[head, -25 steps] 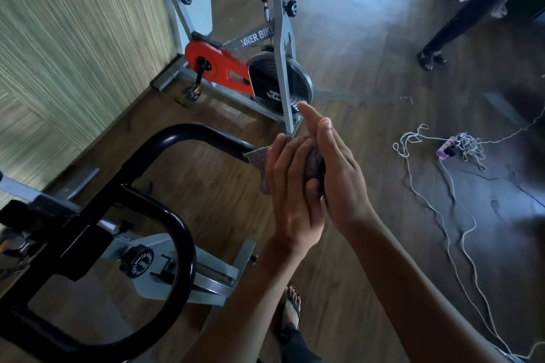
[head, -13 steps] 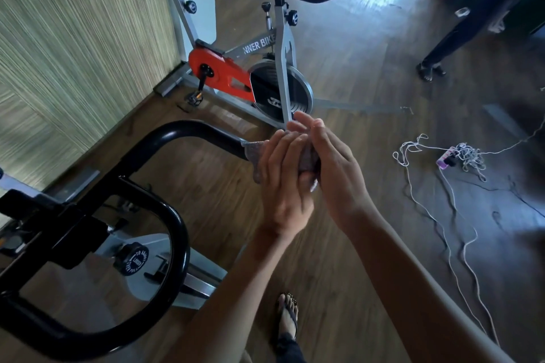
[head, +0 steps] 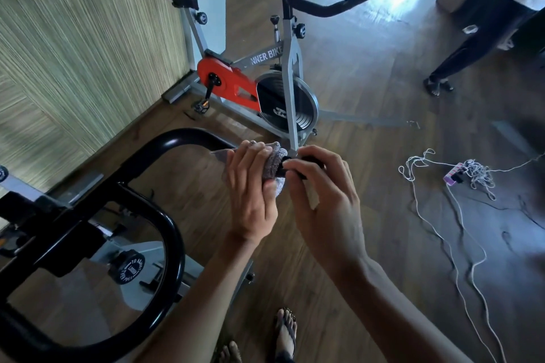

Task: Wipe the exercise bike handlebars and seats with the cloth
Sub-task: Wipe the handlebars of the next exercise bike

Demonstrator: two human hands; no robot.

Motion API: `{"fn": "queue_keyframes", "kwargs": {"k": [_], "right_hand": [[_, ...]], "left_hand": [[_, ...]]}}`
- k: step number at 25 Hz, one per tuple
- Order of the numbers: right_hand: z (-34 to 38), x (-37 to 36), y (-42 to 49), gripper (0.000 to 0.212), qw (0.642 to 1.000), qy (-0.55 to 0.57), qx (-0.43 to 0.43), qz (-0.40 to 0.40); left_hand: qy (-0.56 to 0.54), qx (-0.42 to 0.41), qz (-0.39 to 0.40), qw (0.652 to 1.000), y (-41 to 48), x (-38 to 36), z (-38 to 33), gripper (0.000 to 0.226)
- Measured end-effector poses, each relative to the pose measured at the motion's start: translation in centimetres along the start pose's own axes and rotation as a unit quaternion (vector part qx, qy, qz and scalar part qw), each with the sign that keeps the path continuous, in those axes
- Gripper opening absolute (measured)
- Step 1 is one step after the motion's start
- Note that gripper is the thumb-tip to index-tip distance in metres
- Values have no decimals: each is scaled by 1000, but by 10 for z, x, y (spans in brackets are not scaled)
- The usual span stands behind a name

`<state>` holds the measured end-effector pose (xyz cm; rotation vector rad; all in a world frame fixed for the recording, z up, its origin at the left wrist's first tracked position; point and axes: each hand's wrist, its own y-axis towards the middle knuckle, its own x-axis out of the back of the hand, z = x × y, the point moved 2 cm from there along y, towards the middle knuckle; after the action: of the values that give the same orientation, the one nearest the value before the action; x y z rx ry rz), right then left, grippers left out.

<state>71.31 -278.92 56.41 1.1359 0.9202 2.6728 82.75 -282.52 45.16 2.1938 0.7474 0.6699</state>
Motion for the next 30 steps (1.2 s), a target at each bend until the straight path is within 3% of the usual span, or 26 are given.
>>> {"fn": "queue_keyframes", "kwargs": {"k": [5, 8, 12, 15, 17, 21, 24, 30], "right_hand": [[-2, -7, 12, 10, 1000, -17, 15, 11], [3, -7, 40, 14, 983, -38, -84, 160], [0, -10, 87, 18, 893, -33, -113, 434], [-11, -31, 117, 19, 812, 89, -139, 560], [-22, -60, 128, 19, 806, 167, -148, 549], [-30, -113, 126, 17, 828, 248, -103, 492], [-31, -135, 124, 21, 811, 308, -91, 489], [-16, -165, 125, 35, 809, 301, 21, 505]], "left_hand": [[41, -41, -3, 998, 8, 7, 32, 51], [66, -15, -22, 997, 12, 13, 53, 52], [72, -1, -21, 997, 18, 16, 59, 51], [102, 17, -17, 994, 21, 22, 69, 53], [144, 22, -25, 989, 23, 26, 76, 54], [252, 41, -53, 965, 27, 32, 86, 57], [350, 63, -81, 931, 25, 35, 88, 57], [492, 134, -136, 849, 29, 43, 84, 47]]}}
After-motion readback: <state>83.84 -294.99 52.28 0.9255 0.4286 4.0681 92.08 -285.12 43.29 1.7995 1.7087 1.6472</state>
